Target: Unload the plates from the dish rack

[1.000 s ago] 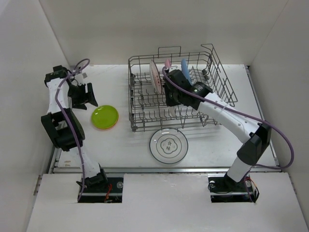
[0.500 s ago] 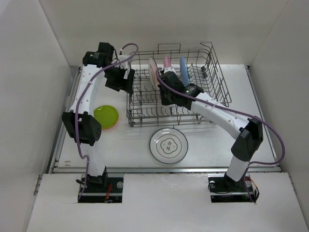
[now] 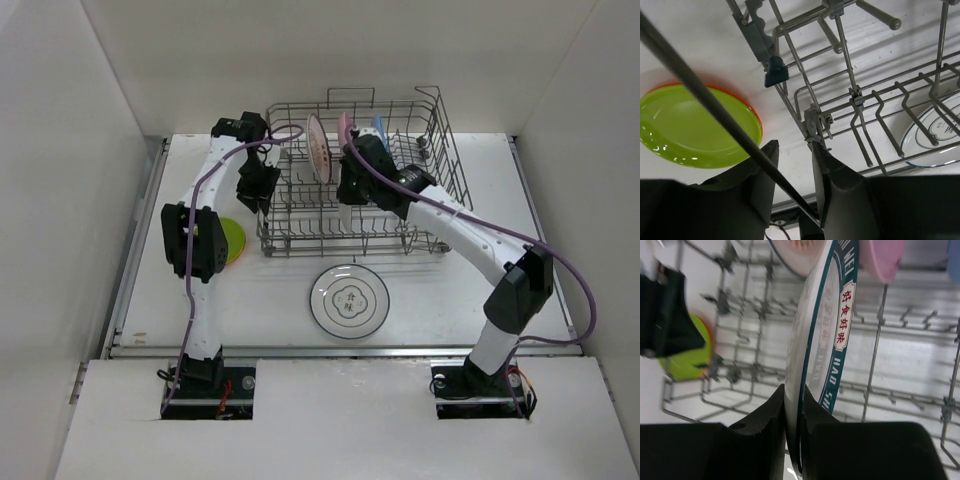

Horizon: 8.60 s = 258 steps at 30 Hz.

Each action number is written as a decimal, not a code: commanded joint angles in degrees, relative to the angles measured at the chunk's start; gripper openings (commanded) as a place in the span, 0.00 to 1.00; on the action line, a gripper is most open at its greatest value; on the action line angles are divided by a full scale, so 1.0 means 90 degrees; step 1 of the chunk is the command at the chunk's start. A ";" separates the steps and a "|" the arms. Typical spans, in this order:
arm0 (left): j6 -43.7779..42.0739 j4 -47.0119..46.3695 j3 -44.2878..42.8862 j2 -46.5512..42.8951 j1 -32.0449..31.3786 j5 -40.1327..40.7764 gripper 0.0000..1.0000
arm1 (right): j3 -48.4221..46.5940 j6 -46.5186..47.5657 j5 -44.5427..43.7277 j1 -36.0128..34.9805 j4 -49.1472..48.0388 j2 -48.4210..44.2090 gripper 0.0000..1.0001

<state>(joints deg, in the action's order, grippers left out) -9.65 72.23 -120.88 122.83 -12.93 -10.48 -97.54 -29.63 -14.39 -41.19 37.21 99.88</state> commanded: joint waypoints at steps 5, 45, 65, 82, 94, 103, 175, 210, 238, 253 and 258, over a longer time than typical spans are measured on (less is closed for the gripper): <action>-0.0060 0.0207 0.0150 -0.0219 -0.0087 0.0227 0.00 | -0.0227 -0.0341 -0.0598 0.0494 -0.1469 -0.0970 0.00; 0.1394 -0.0369 0.0013 -0.0405 0.0089 -0.1541 0.00 | 0.0994 -0.1678 -0.2385 -0.3744 0.3736 -0.0376 0.10; 0.1160 -0.0369 0.0013 -0.0278 0.0089 -0.1482 0.00 | 0.1042 -0.1581 -0.1965 -0.3802 0.3415 0.0407 0.72; 0.1033 -0.0310 -0.0045 -0.0219 0.0089 -0.1277 0.00 | 0.1394 -0.1542 -0.1945 -0.3627 0.3091 0.0641 0.86; 0.1189 -0.0252 -0.0104 -0.0278 0.0089 -0.1277 0.00 | 0.0691 -0.1075 -0.1898 -0.3189 0.1981 -0.1603 0.94; 0.1199 -0.0194 -0.0465 -0.0337 0.0089 -0.1024 0.28 | -0.0661 0.0537 0.0590 0.0723 0.0620 -0.1230 0.95; 0.0096 -0.0027 -0.0134 0.0103 -0.0155 -0.0309 0.00 | 0.1550 0.0987 -0.0736 0.5543 0.0514 -0.0581 0.01; 0.0154 -0.0095 0.0619 -0.0581 0.0147 -0.0193 0.00 | 0.1161 0.1417 -0.0431 0.4460 0.0172 -0.1751 0.70; 0.0154 0.0168 -0.0191 -0.0727 0.0031 0.0051 0.11 | -0.1261 0.1847 0.2409 0.1833 -0.1635 0.0952 0.70; 0.0096 0.0295 -0.0328 -0.0786 -0.0185 0.0325 0.27 | -0.2347 0.2158 0.2030 0.1482 -0.1449 0.2146 0.00; 0.0096 0.0354 -0.0748 -0.0844 -0.0311 0.0325 0.36 | -0.2151 0.2539 0.1463 0.1344 -0.1741 0.1414 0.00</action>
<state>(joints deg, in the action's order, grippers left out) -8.16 73.76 -123.76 119.17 -14.68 -7.68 -116.05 -10.24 3.42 -27.88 26.55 120.60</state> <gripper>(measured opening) 0.343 0.150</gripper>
